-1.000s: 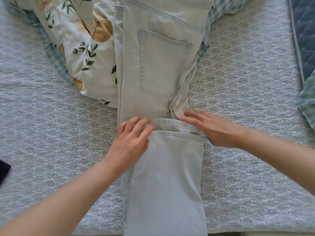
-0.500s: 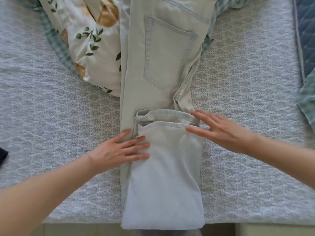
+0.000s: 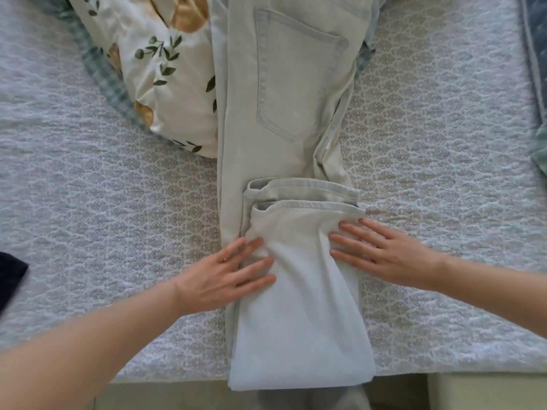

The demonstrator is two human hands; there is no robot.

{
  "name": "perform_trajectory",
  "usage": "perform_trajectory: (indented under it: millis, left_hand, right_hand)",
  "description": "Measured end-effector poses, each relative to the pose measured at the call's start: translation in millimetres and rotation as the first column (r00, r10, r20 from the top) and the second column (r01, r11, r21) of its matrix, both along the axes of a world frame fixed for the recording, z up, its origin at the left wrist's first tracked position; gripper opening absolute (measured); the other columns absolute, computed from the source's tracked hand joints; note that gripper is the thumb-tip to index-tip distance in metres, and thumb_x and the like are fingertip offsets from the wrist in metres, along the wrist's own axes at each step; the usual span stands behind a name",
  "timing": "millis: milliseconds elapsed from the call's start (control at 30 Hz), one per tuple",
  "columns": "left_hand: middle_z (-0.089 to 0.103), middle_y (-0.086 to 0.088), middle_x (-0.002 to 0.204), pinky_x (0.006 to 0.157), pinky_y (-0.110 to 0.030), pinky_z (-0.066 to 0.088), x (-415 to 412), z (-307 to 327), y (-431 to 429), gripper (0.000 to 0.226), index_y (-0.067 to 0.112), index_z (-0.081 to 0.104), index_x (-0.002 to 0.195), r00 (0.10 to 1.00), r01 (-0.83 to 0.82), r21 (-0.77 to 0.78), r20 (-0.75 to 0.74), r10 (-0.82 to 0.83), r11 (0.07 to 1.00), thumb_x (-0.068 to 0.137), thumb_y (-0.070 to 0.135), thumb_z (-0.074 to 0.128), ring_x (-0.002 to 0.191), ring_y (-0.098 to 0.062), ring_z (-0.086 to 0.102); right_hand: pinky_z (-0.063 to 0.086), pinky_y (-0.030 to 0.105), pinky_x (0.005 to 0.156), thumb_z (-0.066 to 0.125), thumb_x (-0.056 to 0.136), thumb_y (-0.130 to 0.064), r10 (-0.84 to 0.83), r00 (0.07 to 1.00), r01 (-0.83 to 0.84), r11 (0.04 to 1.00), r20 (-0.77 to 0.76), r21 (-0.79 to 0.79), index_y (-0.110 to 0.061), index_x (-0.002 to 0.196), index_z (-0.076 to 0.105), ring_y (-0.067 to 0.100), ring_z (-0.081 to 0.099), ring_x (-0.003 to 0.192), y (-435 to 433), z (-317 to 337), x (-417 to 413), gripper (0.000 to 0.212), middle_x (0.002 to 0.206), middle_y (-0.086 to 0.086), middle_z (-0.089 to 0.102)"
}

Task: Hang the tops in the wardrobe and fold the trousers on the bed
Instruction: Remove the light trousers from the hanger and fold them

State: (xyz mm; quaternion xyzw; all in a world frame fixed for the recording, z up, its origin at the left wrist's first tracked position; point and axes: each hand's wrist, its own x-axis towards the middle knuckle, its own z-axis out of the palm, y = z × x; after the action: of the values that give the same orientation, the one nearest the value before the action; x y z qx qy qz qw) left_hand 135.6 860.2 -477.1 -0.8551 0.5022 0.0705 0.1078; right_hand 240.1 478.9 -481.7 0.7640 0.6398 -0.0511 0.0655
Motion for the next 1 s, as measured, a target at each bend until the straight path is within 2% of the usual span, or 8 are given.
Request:
perform_trajectory:
  millis: [233,400,533,633,767,900,933,1000]
  left_hand:
    - [0.029,-0.012,0.159,0.110,-0.069,0.025,-1,-6,-1,0.066,0.017,0.031,0.153,0.993,-0.107,-0.053,-0.057,0.103,0.993,0.088,0.018,0.033,0.142,-0.046,0.028]
    - [0.035,-0.009,0.157,0.106,-0.069,0.031,2,-5,0,0.069,0.019,0.041,0.149,0.984,-0.137,-0.131,-0.134,0.119,0.982,0.082,0.017,0.054,0.143,-0.043,0.029]
    - [0.041,-0.003,0.154,0.111,-0.067,0.026,11,0,2,0.076,0.020,0.046,0.145,0.932,-0.241,-0.185,-0.318,0.174,0.953,0.071,0.011,0.061,0.146,-0.035,0.026]
    - [0.044,0.006,0.151,0.121,-0.052,0.009,12,2,2,0.081,0.026,0.047,0.144,0.774,-0.483,-0.245,-0.569,0.278,0.841,0.071,0.000,0.067,0.151,-0.016,0.016]
    - [0.047,0.013,0.148,0.122,-0.038,0.000,12,4,0,0.080,0.029,0.052,0.141,0.620,-0.658,-0.264,-0.722,0.308,0.706,0.072,-0.011,0.059,0.149,-0.004,0.015]
    - [0.051,0.024,0.141,0.123,-0.032,0.004,13,14,-14,0.063,0.034,0.059,0.133,0.451,-0.783,-0.213,-0.842,0.297,0.584,0.083,-0.003,0.057,0.145,0.003,0.023]
    - [0.054,0.027,0.137,0.122,-0.028,0.007,13,19,-24,0.051,0.037,0.062,0.129,0.379,-0.824,-0.182,-0.881,0.282,0.537,0.088,0.007,0.057,0.142,0.006,0.027]
    - [0.062,0.021,0.130,0.118,-0.023,0.023,11,36,-49,0.034,0.037,0.069,0.120,0.149,-0.914,-0.051,-0.965,0.217,0.402,0.091,0.024,0.056,0.132,0.008,0.043]
  right_hand:
    - [0.026,0.050,0.113,0.043,0.095,-0.009,0.032,0.999,-0.033,0.998,0.017,0.049,-0.015,0.152,0.030,0.037,0.026,0.144,1,-8,9,0.059,0.158,0.011,0.027]
    - [0.021,0.045,0.115,0.069,0.078,-0.007,0.056,0.998,-0.056,0.998,-0.036,-0.016,-0.022,0.154,0.024,0.031,0.022,0.146,7,-6,22,0.089,0.161,0.008,0.020]
    - [0.023,0.042,0.115,0.057,0.086,-0.007,0.002,0.995,-0.002,1.000,-0.099,-0.001,-0.020,0.154,0.025,0.027,0.024,0.146,11,-2,29,0.076,0.160,0.007,0.022]
    - [0.025,0.038,0.115,0.034,0.092,-0.005,-0.080,0.981,0.083,0.997,-0.177,0.010,-0.011,0.151,0.030,0.022,0.030,0.144,19,0,35,0.060,0.158,0.007,0.029]
    - [0.026,0.038,0.117,0.040,0.091,-0.002,-0.121,0.930,0.132,0.991,-0.346,0.009,-0.014,0.148,0.039,0.019,0.029,0.145,19,2,41,0.058,0.155,0.004,0.034]
    - [0.030,0.033,0.115,0.040,0.096,-0.018,-0.253,0.784,0.330,0.943,-0.567,0.036,-0.020,0.134,0.052,0.013,0.041,0.137,11,20,40,0.040,0.145,-0.003,0.049]
    - [0.032,0.029,0.113,0.041,0.097,-0.018,-0.307,0.723,0.385,0.923,-0.620,-0.007,-0.023,0.133,0.052,0.010,0.043,0.135,5,27,39,0.038,0.144,-0.007,0.050]
    - [0.040,0.024,0.104,0.048,0.096,-0.014,-0.428,0.583,0.482,0.867,-0.691,-0.131,-0.030,0.129,0.055,0.003,0.051,0.125,-10,45,37,0.037,0.136,-0.015,0.055]
